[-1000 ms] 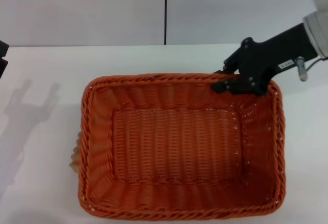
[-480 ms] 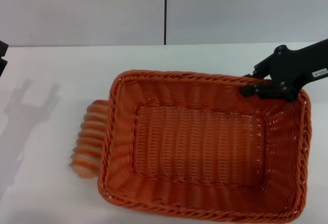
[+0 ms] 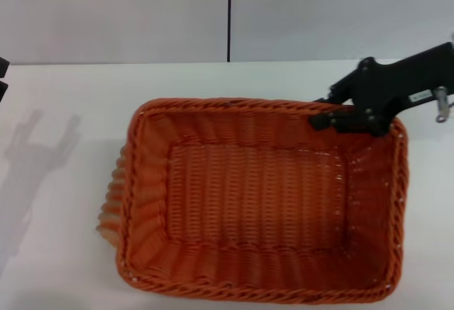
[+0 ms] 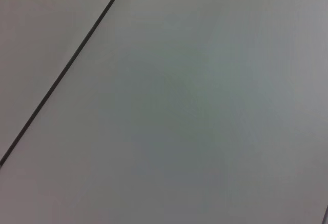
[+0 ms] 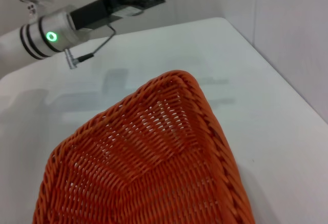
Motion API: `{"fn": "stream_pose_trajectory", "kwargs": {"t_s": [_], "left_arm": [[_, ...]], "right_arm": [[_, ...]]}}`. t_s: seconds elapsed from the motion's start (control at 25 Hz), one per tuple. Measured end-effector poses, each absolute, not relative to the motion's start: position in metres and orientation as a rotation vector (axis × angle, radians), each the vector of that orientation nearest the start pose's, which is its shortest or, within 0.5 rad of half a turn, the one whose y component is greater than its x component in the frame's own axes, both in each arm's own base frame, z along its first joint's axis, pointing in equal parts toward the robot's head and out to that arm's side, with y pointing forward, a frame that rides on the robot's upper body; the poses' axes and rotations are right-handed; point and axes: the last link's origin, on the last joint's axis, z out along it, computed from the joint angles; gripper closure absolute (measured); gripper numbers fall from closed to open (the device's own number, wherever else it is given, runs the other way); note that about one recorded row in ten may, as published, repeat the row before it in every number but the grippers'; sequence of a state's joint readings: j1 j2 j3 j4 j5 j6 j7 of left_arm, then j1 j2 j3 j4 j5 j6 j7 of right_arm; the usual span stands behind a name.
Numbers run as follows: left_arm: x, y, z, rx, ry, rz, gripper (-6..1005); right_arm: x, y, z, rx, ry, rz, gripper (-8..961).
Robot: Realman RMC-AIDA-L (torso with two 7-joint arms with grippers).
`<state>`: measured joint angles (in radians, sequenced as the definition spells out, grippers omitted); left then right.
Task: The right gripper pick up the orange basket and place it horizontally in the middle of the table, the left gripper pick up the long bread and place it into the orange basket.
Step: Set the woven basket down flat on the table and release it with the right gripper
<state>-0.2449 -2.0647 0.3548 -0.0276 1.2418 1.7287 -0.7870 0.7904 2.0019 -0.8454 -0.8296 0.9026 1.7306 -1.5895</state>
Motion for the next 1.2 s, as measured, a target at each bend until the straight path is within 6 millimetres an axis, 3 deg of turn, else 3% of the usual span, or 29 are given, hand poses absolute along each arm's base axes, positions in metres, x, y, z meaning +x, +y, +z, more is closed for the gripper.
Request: {"fn": "stream_pose_trajectory", "kwargs": {"t_s": [0.92,1.2], "left_arm": [[-0.338,0.237,0.023,-1.519,-0.735,-1.335,154],[-0.34,0.235,0.023,-1.516,-0.741,-1.328,155]], "right_arm": [[0.149,0.387,0.0,-3.091,0.125,0.273,804],[0.15,0.383,-0.002,-3.102,0.156,0.283,804]]}}
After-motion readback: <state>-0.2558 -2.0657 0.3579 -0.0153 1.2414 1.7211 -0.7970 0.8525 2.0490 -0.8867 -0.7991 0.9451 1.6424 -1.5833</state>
